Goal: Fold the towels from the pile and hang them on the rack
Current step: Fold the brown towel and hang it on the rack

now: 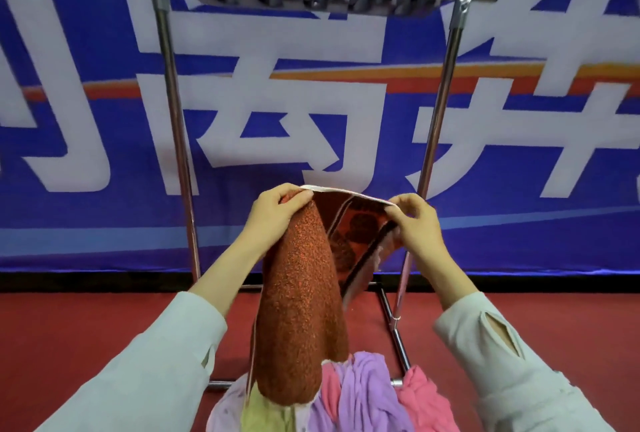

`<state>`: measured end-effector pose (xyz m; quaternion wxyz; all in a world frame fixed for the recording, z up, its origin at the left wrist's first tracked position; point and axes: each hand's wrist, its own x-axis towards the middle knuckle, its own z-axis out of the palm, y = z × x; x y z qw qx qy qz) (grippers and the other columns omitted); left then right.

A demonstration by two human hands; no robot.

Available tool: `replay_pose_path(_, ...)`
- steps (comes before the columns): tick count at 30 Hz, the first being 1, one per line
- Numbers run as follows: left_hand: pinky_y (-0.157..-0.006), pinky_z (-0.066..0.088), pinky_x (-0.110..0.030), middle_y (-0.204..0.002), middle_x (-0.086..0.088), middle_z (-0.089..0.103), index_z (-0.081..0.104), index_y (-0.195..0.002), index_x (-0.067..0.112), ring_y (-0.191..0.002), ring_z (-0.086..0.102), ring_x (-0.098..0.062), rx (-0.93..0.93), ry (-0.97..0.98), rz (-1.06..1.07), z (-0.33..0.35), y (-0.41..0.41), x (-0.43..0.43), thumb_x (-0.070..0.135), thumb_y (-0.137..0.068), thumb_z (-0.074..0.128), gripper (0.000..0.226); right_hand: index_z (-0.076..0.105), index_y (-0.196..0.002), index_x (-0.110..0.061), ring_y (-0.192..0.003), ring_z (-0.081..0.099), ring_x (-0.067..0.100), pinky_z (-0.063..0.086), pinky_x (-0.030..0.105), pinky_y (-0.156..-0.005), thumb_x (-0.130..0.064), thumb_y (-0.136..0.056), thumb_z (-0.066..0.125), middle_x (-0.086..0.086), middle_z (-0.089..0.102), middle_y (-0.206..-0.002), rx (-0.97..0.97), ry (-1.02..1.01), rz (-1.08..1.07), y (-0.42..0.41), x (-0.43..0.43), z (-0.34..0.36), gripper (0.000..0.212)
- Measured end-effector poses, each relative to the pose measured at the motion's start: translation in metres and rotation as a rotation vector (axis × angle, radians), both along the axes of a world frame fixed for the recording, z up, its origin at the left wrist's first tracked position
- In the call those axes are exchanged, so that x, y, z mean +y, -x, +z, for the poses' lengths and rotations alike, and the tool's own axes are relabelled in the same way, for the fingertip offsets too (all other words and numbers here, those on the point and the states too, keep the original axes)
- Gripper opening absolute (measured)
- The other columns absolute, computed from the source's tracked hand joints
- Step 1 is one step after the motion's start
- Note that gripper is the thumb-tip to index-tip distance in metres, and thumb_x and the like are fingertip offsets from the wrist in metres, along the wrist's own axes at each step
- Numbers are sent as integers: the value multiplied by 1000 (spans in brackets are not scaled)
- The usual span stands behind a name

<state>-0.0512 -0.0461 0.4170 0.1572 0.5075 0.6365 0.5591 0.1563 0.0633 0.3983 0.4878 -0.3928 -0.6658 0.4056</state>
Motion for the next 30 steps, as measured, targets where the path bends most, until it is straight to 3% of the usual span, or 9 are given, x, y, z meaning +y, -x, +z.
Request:
replay_pose_path(2, -82, 44, -26, -105, 8, 62, 63, -102, 33, -100, 59, -12, 70, 90, -43, 7, -6, -15, 39, -82, 70, 22, 70, -90, -18, -86, 65, 19, 53, 31, -75, -12, -90, 62, 4, 71, -92, 84, -46, 71, -6, -19, 21, 10)
replay_pose_path(4, -85, 44, -24, -113, 6, 51, 56, -117, 39, -100, 55, -9, 159, 106, -113, 16, -20, -30, 45, -74, 77, 48, 74, -95, -16, -91, 67, 9, 50, 20, -82, -9, -89, 64, 0, 73, -94, 10, -140, 201, -9, -41, 42, 13)
replay_pose_path(6, -87, 41, -17, -113, 10, 49, 54, -126, 40, -100, 51, -2, 240, 48, -174, 25, -38, -42, 46, -71, 79, 61, 74, -93, -18, -91, 68, 5, 49, 17, -84, -9, -87, 68, -4, 74, -92, -113, -213, 338, -8, -63, 57, 13)
replay_pose_path(11, -77, 43, -22, -96, 7, 58, 69, -90, 18, -88, 56, -9, 247, -28, -108, 35, -60, -65, 33, -80, 73, 19, 71, -94, -16, -85, 67, 9, 54, 23, -78, -16, -80, 77, -2, 72, -89, -63, -192, 344, -11, -100, 74, 15)
replay_pose_path(16, -77, 45, -28, -90, 2, 66, 67, -89, 17, -87, 61, -14, 121, -29, -25, 26, -71, -83, 34, -91, 60, 18, 70, -93, -9, -79, 65, 14, 53, 26, -73, -12, -87, 69, 5, 69, -83, 4, -10, 320, -14, -119, 58, 8)
replay_pose_path(18, -74, 43, -20, -93, 1, 63, 67, -89, 16, -87, 59, -13, 97, -53, 44, 22, -76, -85, 34, -91, 59, 20, 69, -98, -3, -79, 64, 15, 52, 23, -68, -14, -91, 64, 6, 69, -85, 99, 84, 290, -12, -124, 50, 14)
replay_pose_path(21, -69, 37, -10, -99, 3, 57, 66, -90, 15, -88, 54, -8, 104, -97, 131, 20, -85, -87, 35, -89, 64, 19, 66, -96, -14, -81, 65, 15, 52, 22, -65, -17, -97, 54, 6, 69, -90, 232, 206, 252, -6, -132, 42, 12)
replay_pose_path(27, -60, 35, -25, -95, -5, 56, 60, -70, 28, -82, 57, -16, 152, 78, 169, -2, -79, -76, 49, -77, 70, 25, 58, -95, -20, -86, 61, 19, 51, 31, -72, -17, -100, 42, 9, 63, -97, 336, 204, 21, 1, -136, 33, 17)
replay_pose_path(30, -59, 37, -25, -89, -4, 62, 60, -72, 22, -75, 57, -14, 0, 32, 139, -13, -76, -73, 42, -82, 67, 24, 57, -100, -20, -84, 60, 16, 49, 28, -71, -23, -98, 51, 5, 61, -96, 287, 232, 145, -3, -135, 21, 7)
